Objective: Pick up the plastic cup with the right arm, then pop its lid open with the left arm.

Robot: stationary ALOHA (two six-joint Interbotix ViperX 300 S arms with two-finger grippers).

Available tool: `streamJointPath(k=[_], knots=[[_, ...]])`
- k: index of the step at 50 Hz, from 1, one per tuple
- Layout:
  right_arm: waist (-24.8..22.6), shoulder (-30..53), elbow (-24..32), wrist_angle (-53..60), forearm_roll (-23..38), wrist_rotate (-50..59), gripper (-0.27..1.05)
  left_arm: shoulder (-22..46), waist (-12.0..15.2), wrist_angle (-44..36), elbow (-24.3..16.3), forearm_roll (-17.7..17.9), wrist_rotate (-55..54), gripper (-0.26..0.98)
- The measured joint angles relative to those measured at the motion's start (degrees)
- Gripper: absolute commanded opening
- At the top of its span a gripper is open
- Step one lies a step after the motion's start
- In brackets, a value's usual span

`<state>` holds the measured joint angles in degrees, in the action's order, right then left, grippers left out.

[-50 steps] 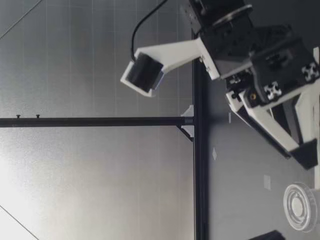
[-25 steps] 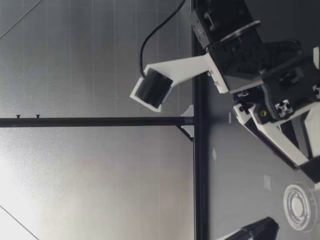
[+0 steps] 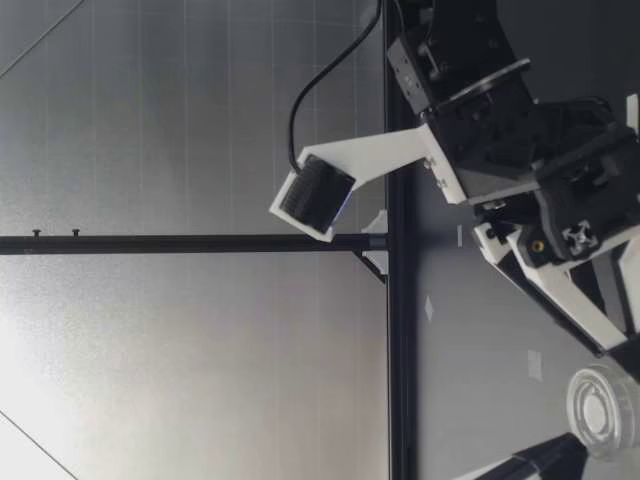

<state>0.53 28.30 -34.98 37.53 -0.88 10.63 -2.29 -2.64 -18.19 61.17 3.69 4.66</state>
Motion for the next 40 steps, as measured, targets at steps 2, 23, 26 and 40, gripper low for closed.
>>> streamJointPath(k=[2,23,26,40], knots=[[0.0,0.0,0.09,0.0,0.0,0.0,0.68,0.18,0.0,0.0,0.0,0.0,-0.09,-0.02],[0.0,1.23,2.64,-2.81,0.18,0.0,0.68,2.02,0.0,-1.49,0.0,0.09,-0.44,-0.02],[0.0,1.23,3.16,-3.96,0.18,0.09,0.68,2.37,0.0,-2.29,-0.09,0.18,-0.35,-0.02],[0.09,1.23,4.83,-8.09,0.18,0.79,0.65,3.87,0.0,-3.52,-0.09,0.26,-0.44,-0.02]])
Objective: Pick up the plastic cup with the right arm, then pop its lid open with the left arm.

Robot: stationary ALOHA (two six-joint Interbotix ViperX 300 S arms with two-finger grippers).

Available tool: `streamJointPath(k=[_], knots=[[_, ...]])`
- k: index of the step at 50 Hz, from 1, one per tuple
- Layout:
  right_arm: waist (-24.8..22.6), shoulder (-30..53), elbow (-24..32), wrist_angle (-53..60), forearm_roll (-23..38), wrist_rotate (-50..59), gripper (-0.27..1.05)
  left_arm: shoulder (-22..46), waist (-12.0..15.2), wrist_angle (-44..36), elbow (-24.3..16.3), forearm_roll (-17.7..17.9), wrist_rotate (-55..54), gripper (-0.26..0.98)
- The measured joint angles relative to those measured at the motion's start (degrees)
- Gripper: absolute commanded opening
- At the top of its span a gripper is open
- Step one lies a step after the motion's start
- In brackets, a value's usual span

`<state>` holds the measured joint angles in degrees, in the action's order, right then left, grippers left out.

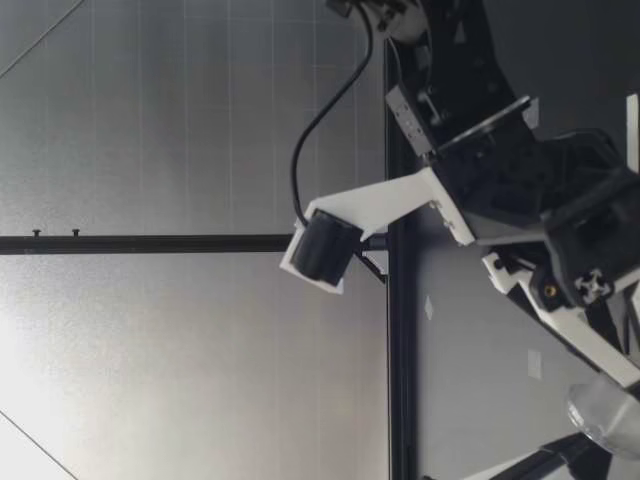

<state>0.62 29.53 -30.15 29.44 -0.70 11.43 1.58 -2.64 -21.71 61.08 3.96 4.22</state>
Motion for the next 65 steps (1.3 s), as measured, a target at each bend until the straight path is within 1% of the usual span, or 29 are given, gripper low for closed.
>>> streamJointPath(k=[4,16,24,26,31,36,39,44,47,48,53,58,61,65], knots=[[0.0,0.0,0.44,-1.05,0.0,0.7,0.62,0.0,0.0,-0.09,0.0,0.0,0.0,-0.02],[0.44,-0.09,1.23,-4.04,0.0,0.88,0.47,0.0,0.0,-0.26,0.0,0.09,0.0,-0.02],[0.44,-0.35,1.32,-4.66,0.09,0.97,0.44,-0.62,0.0,-0.18,0.53,0.35,-0.35,-0.02],[0.44,-0.35,1.32,-4.66,0.18,0.88,0.44,-1.32,0.09,-0.18,0.7,0.97,-0.53,-0.02],[0.44,-0.62,1.05,-4.48,0.97,0.97,0.42,-4.04,0.09,-0.18,1.93,3.78,-1.67,-0.02],[0.35,-1.14,0.0,-3.43,2.11,0.88,0.39,-8.79,0.09,-0.62,4.31,6.68,-3.87,-0.02],[0.18,-1.41,-0.79,-2.2,2.55,0.97,0.37,-11.6,0.0,-1.41,5.8,7.82,-5.71,-0.02],[-0.09,-1.76,-2.29,0.26,2.72,1.14,0.33,-15.73,-0.53,-5.45,8.79,9.05,-12.92,-0.02],[-0.26,-1.93,-3.16,2.99,3.16,1.14,0.31,-17.4,-1.67,-8.88,10.37,9.14,-18.37,-0.02],[-0.18,-2.02,-3.52,4.31,3.43,1.05,0.31,-17.93,-2.37,-11.07,11.16,9.14,-22.24,-0.02],[-0.26,-2.55,-5.36,12.57,5.27,1.14,0.29,-19.07,-4.66,-19.16,13.45,9.14,-33.57,-0.02],[-0.26,-2.9,-6.94,20.83,6.33,1.05,0.26,-18.54,-7.12,-26.02,14.15,8.88,-43.59,-0.02],[-0.35,-2.9,-8.09,25.93,6.68,1.05,0.24,-17.4,-8.44,-28.39,14.15,8.79,-49.04,-0.02],[-0.35,-2.9,-9.67,32.17,7.03,1.05,0.22,-14.59,-9.49,-29.88,13.45,8.79,-55.55,-0.02]])
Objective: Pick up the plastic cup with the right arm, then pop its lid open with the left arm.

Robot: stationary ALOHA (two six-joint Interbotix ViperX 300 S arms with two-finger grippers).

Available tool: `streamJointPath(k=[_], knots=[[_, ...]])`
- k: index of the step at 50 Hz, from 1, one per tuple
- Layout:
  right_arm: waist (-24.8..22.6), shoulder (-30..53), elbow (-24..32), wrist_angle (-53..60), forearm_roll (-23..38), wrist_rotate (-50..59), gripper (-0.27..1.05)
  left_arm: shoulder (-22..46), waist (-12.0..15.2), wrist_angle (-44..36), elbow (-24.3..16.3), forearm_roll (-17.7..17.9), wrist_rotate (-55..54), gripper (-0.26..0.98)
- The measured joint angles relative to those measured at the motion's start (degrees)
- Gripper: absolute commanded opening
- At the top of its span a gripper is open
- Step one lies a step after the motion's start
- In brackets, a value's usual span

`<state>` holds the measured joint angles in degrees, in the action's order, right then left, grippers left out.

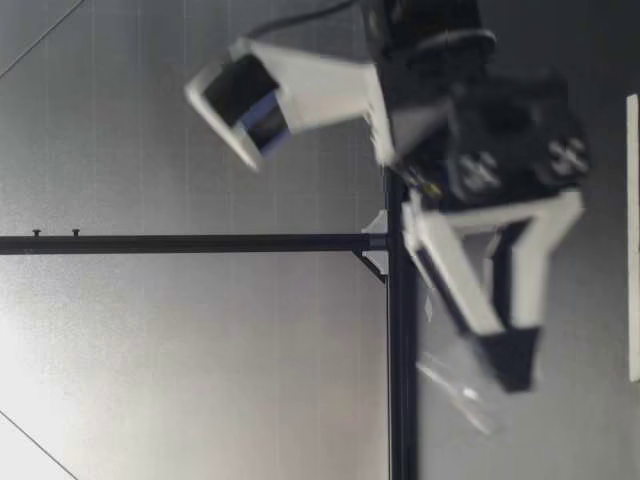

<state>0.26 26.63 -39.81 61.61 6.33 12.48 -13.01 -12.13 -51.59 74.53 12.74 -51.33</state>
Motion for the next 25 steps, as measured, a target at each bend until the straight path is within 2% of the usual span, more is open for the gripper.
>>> streamJointPath(k=[7,12,18,25], knots=[[0.09,0.0,-2.72,8.35,1.49,0.09,0.21,5.01,-0.18,-1.05,-2.11,-0.09,-6.86,0.03],[0.0,0.0,-3.87,11.25,2.02,0.09,0.21,8.35,-0.18,-2.81,-3.69,-1.23,-8.35,0.12],[0.0,0.0,-4.31,11.95,2.46,0.09,0.21,9.49,-0.26,-6.59,-5.8,-4.13,-10.55,0.31],[-0.09,-0.79,-4.22,11.95,3.52,0.0,0.21,9.49,-0.26,-7.03,-6.15,-4.57,-13.01,0.63]])
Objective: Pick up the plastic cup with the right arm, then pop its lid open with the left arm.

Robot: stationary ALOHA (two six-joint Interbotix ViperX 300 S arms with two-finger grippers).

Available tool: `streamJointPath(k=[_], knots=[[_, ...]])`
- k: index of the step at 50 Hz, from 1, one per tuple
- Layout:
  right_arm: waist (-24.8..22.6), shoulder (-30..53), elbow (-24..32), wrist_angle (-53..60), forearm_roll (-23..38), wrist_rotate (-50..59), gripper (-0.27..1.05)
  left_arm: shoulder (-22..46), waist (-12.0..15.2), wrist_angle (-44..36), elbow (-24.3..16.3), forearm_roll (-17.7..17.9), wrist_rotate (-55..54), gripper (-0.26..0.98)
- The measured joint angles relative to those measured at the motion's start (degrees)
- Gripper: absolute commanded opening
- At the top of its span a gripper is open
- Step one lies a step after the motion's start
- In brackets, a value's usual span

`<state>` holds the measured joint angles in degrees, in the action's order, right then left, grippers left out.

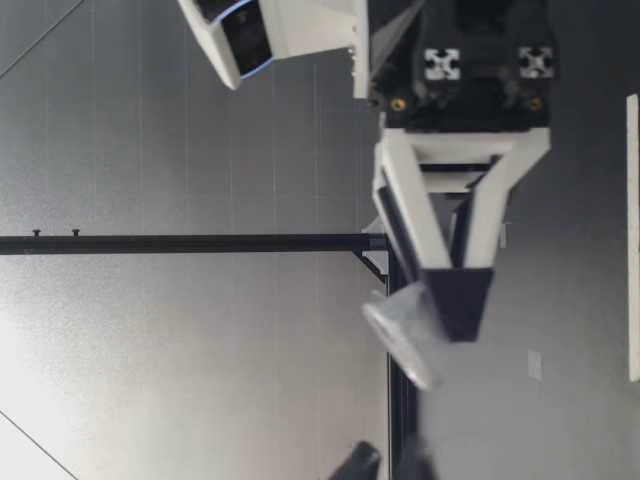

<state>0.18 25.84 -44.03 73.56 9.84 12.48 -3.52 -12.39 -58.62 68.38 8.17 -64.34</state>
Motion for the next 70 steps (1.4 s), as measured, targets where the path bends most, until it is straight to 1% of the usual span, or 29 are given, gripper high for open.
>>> streamJointPath(k=[4,6,12,19,35,49,64,70], knots=[[0.0,-0.35,0.44,0.09,0.53,-0.18,0.21,0.0,0.0,0.0,0.35,0.35,-0.88,0.76],[0.0,-0.7,0.79,0.18,0.88,-0.44,0.21,-0.09,0.0,0.0,0.35,0.88,-1.23,0.78],[0.0,-0.79,1.93,0.18,1.32,-1.23,0.21,-0.09,-0.09,-0.35,0.53,3.08,-1.58,0.75],[-0.09,-0.79,3.16,0.26,1.32,-1.85,0.21,-1.23,0.0,-0.53,0.7,3.6,-1.85,0.74],[0.0,0.62,5.8,-1.93,1.41,-2.02,0.21,-3.69,0.0,-0.26,1.05,2.99,-1.93,0.74],[0.26,1.05,6.5,-2.37,1.41,-2.11,0.21,-3.69,-0.09,-0.18,0.97,2.37,-2.02,0.74],[0.88,3.6,8.44,-5.89,1.49,-1.93,0.2,-3.69,0.0,0.0,0.53,0.88,-2.02,0.73],[0.88,3.96,8.61,-7.56,1.32,-1.67,0.2,-3.69,0.0,0.09,0.53,0.88,-1.93,0.73]])
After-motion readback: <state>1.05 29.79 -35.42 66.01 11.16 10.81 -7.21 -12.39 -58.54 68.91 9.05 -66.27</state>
